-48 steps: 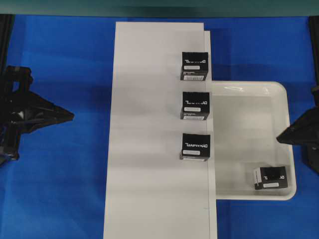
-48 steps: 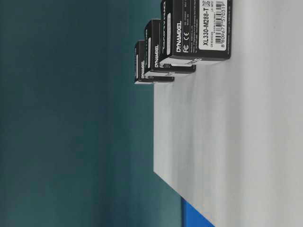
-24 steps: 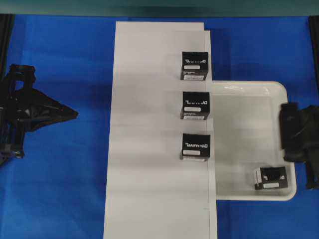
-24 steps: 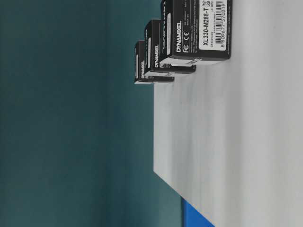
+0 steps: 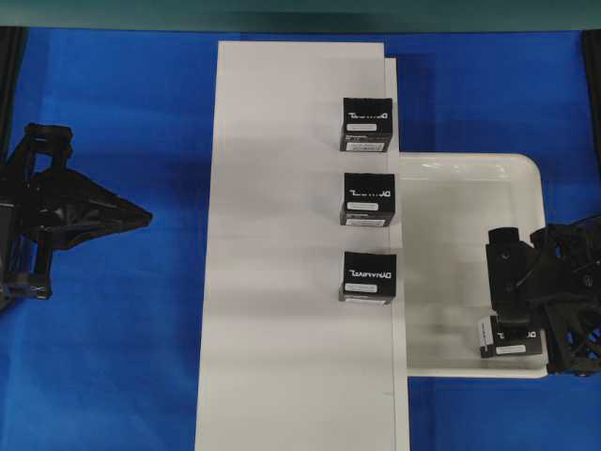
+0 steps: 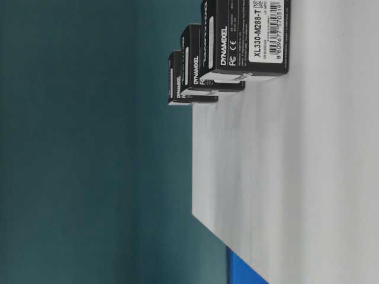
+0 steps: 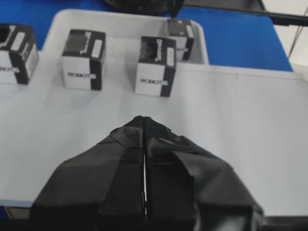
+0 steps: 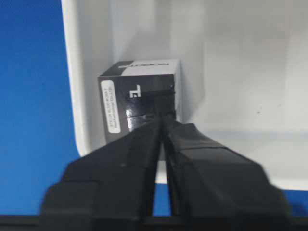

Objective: Place the box from the white plastic tray onto the white base.
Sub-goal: 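Move the right gripper over the black-and-white box in the tray, then lower the open right gripper around the box and close on it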

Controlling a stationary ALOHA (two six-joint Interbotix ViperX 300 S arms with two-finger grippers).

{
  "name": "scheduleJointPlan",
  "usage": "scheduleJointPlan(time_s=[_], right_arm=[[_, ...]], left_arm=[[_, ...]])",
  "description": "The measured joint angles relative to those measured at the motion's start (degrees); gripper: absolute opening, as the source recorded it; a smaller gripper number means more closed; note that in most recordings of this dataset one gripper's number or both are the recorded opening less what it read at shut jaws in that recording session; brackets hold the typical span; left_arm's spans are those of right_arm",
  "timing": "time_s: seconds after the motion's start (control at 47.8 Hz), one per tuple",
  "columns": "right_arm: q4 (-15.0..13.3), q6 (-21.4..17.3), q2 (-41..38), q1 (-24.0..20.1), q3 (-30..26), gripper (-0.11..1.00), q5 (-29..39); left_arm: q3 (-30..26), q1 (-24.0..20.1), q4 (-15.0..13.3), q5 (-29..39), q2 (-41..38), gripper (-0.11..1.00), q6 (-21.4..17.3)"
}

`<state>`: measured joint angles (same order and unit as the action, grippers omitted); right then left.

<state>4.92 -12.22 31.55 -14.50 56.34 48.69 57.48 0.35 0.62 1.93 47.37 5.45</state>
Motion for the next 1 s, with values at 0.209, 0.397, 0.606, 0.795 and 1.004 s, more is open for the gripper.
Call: scheduleJointPlan(time_s=[0.209, 0.397, 0.606, 0.795, 1.004], right_arm=[[0.09, 0.0, -0.18, -0.18, 0.35, 0.83, -0.09], [0.18, 0.53, -0.44, -1.05, 1.32, 1.0, -1.41], [0.18, 0.09, -1.32, -1.14, 1.93, 1.0, -3.34], [0.35, 0.18, -3.25, -1.76, 2.64, 1.0, -4.48], [0.53, 0.09, -5.19, -3.08, 3.78, 1.0, -7.82]], left_arm=[[-0.09, 0.09, 0.0, 0.09, 0.0, -0.05, 1.41], [-0.09, 0.26, 0.0, 0.09, -0.09, -0.05, 1.58], [-0.09, 0.35, 0.0, 0.09, -0.35, -0.05, 1.76], [-0.09, 0.62, 0.0, 0.09, -0.44, -0.05, 1.76], [-0.09, 0.62, 0.0, 0.09, -0.44, -0.05, 1.76]])
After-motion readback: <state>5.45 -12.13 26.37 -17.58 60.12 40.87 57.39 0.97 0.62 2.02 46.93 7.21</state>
